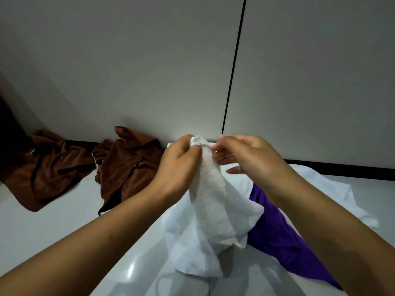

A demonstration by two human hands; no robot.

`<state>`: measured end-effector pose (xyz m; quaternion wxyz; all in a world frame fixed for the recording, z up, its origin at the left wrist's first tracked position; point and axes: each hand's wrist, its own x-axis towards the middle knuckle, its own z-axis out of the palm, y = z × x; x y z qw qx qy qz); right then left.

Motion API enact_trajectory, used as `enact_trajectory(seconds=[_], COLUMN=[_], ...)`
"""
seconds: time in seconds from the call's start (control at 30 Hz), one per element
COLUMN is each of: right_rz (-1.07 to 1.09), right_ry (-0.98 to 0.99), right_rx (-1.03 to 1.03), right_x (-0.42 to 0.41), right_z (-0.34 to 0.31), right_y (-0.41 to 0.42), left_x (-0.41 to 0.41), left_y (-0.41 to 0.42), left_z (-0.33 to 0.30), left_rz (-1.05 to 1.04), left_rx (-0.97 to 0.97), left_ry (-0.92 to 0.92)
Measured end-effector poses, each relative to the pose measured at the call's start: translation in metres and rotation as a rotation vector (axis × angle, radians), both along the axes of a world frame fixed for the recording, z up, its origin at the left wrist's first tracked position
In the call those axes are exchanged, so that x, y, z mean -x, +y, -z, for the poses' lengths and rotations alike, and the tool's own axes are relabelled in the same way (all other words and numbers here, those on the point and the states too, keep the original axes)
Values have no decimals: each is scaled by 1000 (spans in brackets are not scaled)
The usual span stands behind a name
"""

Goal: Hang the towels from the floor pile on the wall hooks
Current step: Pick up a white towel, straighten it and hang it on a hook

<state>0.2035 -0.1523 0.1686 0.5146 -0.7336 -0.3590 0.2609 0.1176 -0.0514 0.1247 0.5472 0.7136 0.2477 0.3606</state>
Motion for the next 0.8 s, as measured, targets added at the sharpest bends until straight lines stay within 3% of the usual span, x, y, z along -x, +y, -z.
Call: enact_trajectory(seconds=[0.1,0.23,0.37,0.7,0.8], right_rz=[-20,-176,-144,6,-52], right_ry=[-253,-280,-321,-429,-399], right_rx=[-101,-121,-163,-221,-167], right_x=[6,16,21,50,56], right_z=[6,14,18,38,38], right_y=[-1,-1,5,6,8], left_x=[3,14,18,15,14], left_y=[6,9,19,18,17], left_z=[-11,-31,-36,-53,-55], left_rz=[-49,2,-92,-212,-210], left_rx=[-63,-405,-599,-537,-523], left_ry=[-6,75,81,-58,-69])
